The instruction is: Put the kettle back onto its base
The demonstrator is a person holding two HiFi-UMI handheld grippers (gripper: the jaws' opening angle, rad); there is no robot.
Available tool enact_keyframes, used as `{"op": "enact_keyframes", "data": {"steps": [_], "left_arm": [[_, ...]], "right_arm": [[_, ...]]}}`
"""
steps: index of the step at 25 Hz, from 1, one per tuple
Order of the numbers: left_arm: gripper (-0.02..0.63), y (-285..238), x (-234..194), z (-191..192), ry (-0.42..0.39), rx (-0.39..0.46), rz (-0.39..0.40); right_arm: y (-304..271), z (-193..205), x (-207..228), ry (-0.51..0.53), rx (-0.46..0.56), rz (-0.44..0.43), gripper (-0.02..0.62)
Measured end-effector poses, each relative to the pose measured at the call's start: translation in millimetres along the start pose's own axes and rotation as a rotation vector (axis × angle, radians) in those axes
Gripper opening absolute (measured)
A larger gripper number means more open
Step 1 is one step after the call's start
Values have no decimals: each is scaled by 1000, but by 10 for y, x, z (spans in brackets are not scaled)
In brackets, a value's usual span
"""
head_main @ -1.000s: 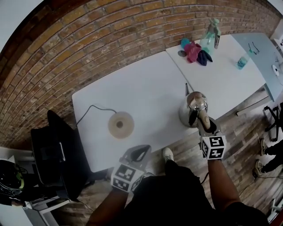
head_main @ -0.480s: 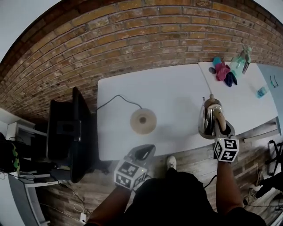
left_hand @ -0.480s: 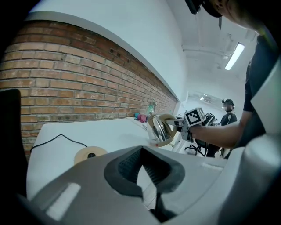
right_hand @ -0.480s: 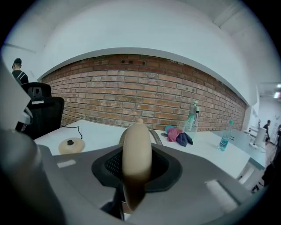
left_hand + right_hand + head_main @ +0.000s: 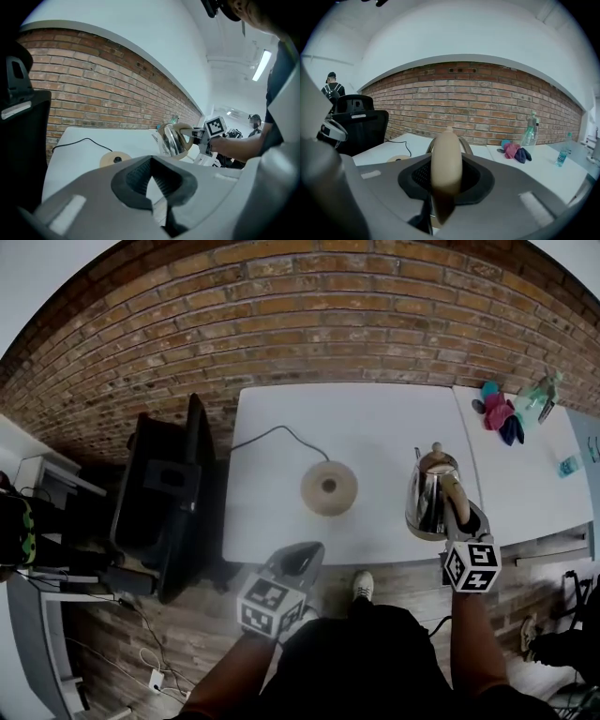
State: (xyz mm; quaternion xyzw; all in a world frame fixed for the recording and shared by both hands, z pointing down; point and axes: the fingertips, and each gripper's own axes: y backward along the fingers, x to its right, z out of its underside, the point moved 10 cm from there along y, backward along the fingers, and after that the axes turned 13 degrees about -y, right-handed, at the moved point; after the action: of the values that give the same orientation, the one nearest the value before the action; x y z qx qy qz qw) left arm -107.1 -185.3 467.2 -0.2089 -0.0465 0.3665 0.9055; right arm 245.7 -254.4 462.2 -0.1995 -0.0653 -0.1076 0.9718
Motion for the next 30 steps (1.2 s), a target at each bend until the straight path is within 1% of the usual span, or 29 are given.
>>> {"op": "enact_keyframes", "data": {"steps": [8, 14, 21, 30], "left_arm": [[0, 331, -99, 171, 25, 0, -68], [0, 572, -169, 279, 50, -3, -106], [0, 814, -221, 386, 62, -23, -134], [0, 1003, -321, 416, 70, -8, -182]], "right_arm": [[-112, 54, -595, 9, -14, -136, 101], [-162, 96, -976, 15, -21, -209, 101], [-246, 131, -1340, 9, -27, -283, 101], [-494, 76, -1748, -5, -17, -354, 101]]}}
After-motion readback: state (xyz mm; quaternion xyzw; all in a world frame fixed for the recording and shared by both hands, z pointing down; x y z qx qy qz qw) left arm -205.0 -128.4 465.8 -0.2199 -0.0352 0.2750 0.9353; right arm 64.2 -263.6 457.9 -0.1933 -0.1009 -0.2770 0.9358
